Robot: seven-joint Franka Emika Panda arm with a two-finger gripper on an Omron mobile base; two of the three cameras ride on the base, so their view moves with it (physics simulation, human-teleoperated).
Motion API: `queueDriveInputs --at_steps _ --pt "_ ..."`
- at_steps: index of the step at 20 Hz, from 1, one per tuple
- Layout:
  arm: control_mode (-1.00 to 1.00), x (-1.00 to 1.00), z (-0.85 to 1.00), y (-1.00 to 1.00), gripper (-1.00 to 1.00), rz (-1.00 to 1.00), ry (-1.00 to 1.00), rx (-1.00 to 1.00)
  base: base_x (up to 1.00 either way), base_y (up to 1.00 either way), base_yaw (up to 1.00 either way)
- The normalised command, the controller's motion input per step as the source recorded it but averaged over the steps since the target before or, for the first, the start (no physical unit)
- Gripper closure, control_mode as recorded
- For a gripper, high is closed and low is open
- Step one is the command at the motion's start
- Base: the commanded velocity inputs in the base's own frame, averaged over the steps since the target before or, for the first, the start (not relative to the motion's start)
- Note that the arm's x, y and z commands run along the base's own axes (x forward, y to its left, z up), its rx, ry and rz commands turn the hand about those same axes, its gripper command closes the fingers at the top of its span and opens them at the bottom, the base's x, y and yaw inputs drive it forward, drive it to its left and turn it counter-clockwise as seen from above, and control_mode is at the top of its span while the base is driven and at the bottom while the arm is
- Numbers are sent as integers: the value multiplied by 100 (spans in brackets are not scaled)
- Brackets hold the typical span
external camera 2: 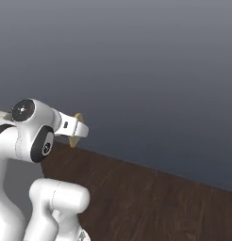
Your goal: Start the toaster. Once the lever pops up, take the bread to the plate on the dining counter.
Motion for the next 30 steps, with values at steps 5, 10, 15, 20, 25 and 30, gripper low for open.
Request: queueDriveInputs --at_steps 5,10,15,20,25,30 --pt "100 0 0 0 100 0 0 0 100 5 11" --pt "100 0 0 0 100 0 0 0 100 0 38" --pt "100 0 0 0 100 0 0 0 100 2 58" --pt "100 0 0 0 100 0 0 0 100 -2 70" --pt "100 0 0 0 100 0 0 0 100 -14 72" --pt "100 0 0 0 100 0 0 0 100 -25 68"
